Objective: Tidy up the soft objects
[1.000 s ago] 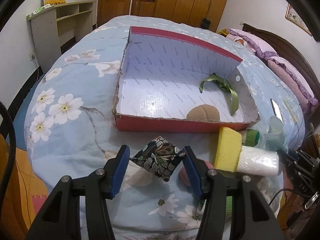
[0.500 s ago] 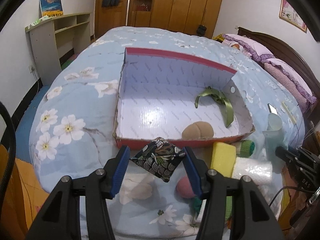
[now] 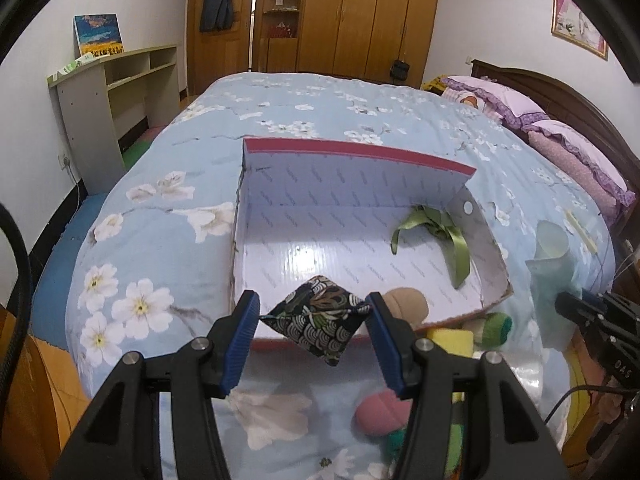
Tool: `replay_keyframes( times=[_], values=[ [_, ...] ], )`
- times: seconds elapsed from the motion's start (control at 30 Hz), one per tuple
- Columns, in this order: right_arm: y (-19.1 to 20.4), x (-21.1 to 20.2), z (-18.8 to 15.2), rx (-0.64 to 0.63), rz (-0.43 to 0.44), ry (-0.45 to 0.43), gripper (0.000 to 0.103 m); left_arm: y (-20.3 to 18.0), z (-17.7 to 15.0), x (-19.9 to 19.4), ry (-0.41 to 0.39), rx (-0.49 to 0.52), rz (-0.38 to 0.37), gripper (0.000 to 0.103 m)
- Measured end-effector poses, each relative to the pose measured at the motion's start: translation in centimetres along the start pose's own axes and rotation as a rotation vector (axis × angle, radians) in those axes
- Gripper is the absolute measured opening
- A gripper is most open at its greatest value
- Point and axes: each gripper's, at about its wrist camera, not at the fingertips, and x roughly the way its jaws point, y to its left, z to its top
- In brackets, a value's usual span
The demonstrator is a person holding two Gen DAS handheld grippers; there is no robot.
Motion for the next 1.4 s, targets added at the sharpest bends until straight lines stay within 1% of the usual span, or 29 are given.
replay_keyframes(
  times=[0.13, 0.37, 0.6, 0.93, 1.2, 1.4],
  values=[
    [0.2, 0.6, 1.1, -0.008, 0.002, -0.006, 0.02, 0.1, 0.5, 1.0, 0.004, 0.002, 0.008, 0.058],
    [0.3, 2.0, 2.7, 0.017, 0.026, -0.004, 0.02, 0.2, 1.0, 3.1, 0.019, 0.003, 0.021, 0.058],
    [0.6, 3.1, 3.3, 0.034, 0.046, 0.01, 0.02, 0.3, 1.5, 5.2, 0.021, 0.01, 0.046, 0.058],
    [0.8, 4.6, 3.9, 0.037, 0.054, 0.016, 0.02, 0.4, 0.9, 8.2, 0.071, 0.01, 0.065, 0.058],
    [0.9, 6.3, 4.2, 0.031, 0.043, 0.03, 0.02, 0.1, 0.7, 8.8, 0.068, 0.025, 0.079, 0.058],
    [0.9, 7.9, 4.3, 0.015, 0.013, 0.052, 0.02, 0.0, 0.5, 8.9, 0.068, 0.026, 0.081, 0.058]
  ],
)
